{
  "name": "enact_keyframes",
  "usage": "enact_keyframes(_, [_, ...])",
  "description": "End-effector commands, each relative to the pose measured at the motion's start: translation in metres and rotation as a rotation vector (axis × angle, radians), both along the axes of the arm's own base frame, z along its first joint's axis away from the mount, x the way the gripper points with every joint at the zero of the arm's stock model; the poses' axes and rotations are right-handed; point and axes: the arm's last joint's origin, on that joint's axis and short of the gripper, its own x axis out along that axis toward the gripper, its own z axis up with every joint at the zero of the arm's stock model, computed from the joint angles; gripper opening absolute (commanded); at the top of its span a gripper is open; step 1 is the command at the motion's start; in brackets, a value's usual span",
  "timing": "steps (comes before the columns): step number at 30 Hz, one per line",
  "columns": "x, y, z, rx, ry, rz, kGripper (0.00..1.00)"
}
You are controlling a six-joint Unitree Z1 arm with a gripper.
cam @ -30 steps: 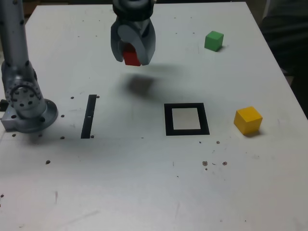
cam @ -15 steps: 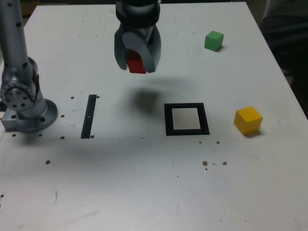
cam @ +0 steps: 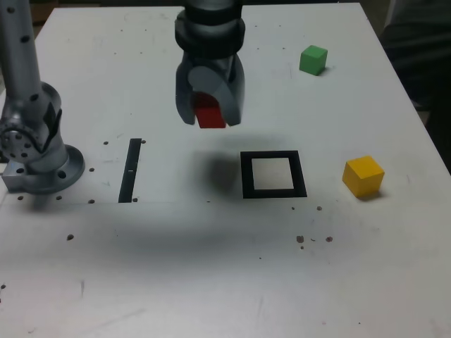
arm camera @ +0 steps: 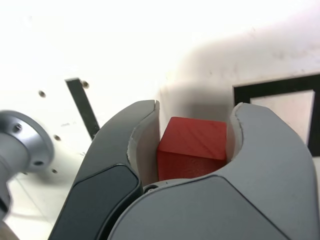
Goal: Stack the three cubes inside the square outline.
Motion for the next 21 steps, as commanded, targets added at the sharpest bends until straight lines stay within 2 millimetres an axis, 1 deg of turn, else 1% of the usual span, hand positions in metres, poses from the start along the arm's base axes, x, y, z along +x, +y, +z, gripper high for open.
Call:
enact_keyframes(1, [0.005,-0.004,-0.001,-0.005,-0.001,0.003,0.28])
enact_keyframes(6, [0.017,-0.012,-0.005,-0.014,-0.005,0.010,0.28])
enact_keyframes(21, [0.049,-0.024,-0.029,-0.050,0.000,0.032,0.28])
